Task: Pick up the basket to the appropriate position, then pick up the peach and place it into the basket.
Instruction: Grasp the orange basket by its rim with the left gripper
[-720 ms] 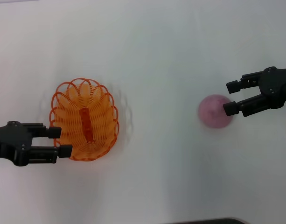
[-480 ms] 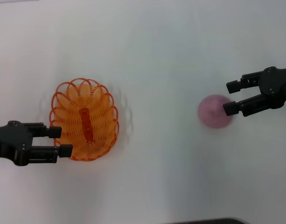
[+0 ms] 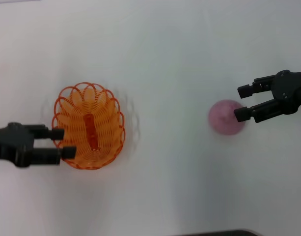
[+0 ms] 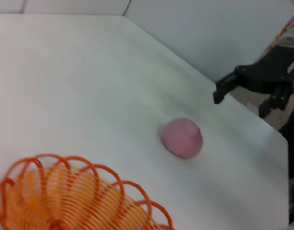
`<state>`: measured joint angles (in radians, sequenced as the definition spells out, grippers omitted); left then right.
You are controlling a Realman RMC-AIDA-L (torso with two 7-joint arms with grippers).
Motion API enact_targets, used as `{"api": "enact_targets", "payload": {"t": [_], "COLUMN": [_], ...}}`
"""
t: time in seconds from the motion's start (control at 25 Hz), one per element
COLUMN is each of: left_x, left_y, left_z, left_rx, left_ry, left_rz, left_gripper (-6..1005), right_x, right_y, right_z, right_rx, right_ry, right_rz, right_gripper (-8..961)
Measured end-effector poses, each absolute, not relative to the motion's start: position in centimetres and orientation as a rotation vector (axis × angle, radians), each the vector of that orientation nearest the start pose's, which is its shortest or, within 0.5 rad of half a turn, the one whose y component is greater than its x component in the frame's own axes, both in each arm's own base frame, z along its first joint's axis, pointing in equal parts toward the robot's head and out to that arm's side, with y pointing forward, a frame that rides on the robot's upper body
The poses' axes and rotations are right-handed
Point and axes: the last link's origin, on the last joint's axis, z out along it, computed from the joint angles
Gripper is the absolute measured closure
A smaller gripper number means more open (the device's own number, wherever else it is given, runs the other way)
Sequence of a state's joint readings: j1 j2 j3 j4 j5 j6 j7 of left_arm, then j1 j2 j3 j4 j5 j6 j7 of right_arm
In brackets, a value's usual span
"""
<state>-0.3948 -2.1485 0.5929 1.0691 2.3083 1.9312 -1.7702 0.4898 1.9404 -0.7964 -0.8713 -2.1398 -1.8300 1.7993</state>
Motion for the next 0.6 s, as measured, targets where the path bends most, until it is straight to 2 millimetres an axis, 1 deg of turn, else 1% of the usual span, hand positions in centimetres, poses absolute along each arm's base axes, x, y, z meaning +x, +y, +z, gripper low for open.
{"api": "enact_targets", "payload": {"t": [0.08,0.16,0.28,0.36,0.44,0.6], "left_x": [-27.4,-26.6,-24.6,-23.2,-21.8,-19.6], "left_y": [27.3,28.8,31.5,33.2,35.0,37.6], "left_z": [4.1,5.0,6.2,6.5,6.6,5.9], "left_rx": [-2.830,-2.790,-2.743,-2.717,-2.704,-2.709], "left_ry": [-1.091,-1.110,-1.089,-1.064,-1.033,-0.929], "left_rz": [-0.427,-0.406,-0.370,-0.332,-0.252,-0.001], "left_gripper": [265,266,266,266,267,267], "right_x": [27.4,27.3,27.2,27.1,27.1,27.1], "right_y": [30.8,30.9,31.0,31.0,31.1,31.1], "right_z": [6.4,6.4,6.3,6.3,6.2,6.2], "right_rx": [-2.925,-2.927,-2.928,-2.928,-2.928,-2.929], "right_ry": [0.973,0.969,0.963,0.962,0.960,0.958], "right_rz": [0.351,0.351,0.352,0.354,0.356,0.355], "right_gripper": [39,39,38,38,38,38]}}
